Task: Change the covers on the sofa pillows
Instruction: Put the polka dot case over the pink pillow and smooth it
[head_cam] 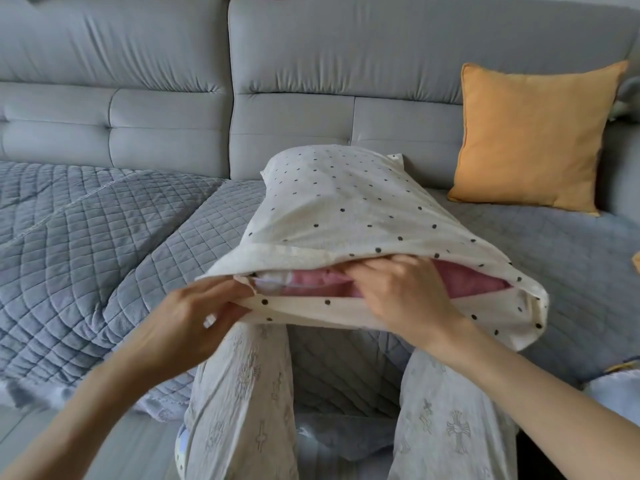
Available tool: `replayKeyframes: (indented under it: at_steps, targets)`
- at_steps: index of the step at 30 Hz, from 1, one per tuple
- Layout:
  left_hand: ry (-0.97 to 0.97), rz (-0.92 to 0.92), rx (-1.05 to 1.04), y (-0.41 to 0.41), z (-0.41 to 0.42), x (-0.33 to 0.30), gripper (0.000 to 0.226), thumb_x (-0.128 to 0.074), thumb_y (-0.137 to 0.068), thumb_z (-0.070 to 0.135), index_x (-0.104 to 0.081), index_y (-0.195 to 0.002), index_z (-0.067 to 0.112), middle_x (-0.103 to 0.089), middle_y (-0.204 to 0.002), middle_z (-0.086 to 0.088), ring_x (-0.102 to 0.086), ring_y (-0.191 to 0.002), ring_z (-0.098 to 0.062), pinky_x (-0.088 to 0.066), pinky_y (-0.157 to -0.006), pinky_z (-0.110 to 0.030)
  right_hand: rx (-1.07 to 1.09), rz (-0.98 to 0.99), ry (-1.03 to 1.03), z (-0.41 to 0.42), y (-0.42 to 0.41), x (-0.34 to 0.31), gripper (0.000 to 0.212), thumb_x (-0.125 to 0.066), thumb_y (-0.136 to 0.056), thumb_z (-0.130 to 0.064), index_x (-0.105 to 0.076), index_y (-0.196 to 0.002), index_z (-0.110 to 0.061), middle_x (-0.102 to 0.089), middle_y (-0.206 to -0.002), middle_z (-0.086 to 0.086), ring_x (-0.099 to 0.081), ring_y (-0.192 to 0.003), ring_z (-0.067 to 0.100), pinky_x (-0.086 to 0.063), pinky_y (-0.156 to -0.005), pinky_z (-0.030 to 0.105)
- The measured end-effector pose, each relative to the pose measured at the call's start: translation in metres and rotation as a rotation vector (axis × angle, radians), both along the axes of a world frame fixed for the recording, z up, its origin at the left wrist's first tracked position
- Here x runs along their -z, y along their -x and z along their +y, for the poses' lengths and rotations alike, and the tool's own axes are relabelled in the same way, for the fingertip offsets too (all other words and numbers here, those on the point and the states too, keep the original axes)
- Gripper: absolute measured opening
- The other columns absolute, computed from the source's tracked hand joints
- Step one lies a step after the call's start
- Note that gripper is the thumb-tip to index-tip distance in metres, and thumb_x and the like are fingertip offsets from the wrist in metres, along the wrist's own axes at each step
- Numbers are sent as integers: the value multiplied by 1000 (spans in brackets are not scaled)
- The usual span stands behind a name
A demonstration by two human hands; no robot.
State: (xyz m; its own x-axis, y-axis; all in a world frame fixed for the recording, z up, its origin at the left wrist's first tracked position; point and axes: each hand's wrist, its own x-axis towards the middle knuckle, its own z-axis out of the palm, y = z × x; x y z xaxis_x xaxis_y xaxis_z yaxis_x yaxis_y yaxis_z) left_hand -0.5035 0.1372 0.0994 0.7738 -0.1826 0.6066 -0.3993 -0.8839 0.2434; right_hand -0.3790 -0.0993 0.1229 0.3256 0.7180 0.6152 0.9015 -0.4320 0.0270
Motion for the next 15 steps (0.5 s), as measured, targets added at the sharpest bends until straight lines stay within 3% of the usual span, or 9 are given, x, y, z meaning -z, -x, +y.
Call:
replayKeyframes:
  at_steps: [3, 6, 9, 12, 13, 15]
  targets:
    - [32, -64, 10, -3, 5, -18, 26, -42, -93, 44, -58, -95, 23, -56, -77, 11, -47, -64, -2, -42, -58, -15, 65, -45, -3, -11, -6, -12, 37, -41, -93, -23, -74, -78, -17, -73, -77, -4, -67, -61, 18, -52, -54, 26]
    - [-11, -59, 63, -11, -3, -36, 17, -45, -92, 37, -57, -97, 26, -60, -79, 5, -49, -63, -7, -43, -57, -20, 26, 83, 140, -8, -7, -9, 29, -46, -82, -14, -75, -79, -15, -73, -91, -2, -69, -80, 21, -58, -60, 35]
    - [-55, -38, 50, -16, -3, -46, 14, -47, -88, 31, -56, -98, 28, -62, -84, 6, -52, -62, -9, -46, -54, -26, -23, 164, 294, -4, 0, -3, 32, -43, -84, -22, -75, -81, -17, -71, -100, -5, -68, -86, 17, -58, -63, 35]
    - [-19, 17, 109, -15, -8, -48, 12, -50, -87, 26, -59, -89, 18, -56, -78, 7, -47, -64, -2, -41, -58, -19, 34, 186, 287, 0, 4, -8, 35, -41, -89, -36, -66, -107, -19, -65, -112, -4, -64, -97, 20, -54, -78, 37]
    - [-23, 31, 134, -14, -13, -49, 13, -51, -85, 21, -60, -82, 13, -52, -75, 7, -44, -65, -1, -38, -60, -16, -9, 293, 238, 5, 6, -11, 35, -49, -90, -36, -57, -120, -20, -60, -122, -3, -59, -108, 19, -49, -88, 35]
    - [-59, 45, 161, -11, -22, -51, 14, -52, -82, 15, -62, -75, 9, -50, -72, 8, -41, -67, -2, -33, -66, -11, -181, 472, 117, 25, 14, -20, 57, -58, -88, -29, -35, -140, -22, -46, -139, -1, -44, -125, 14, -35, -107, 28]
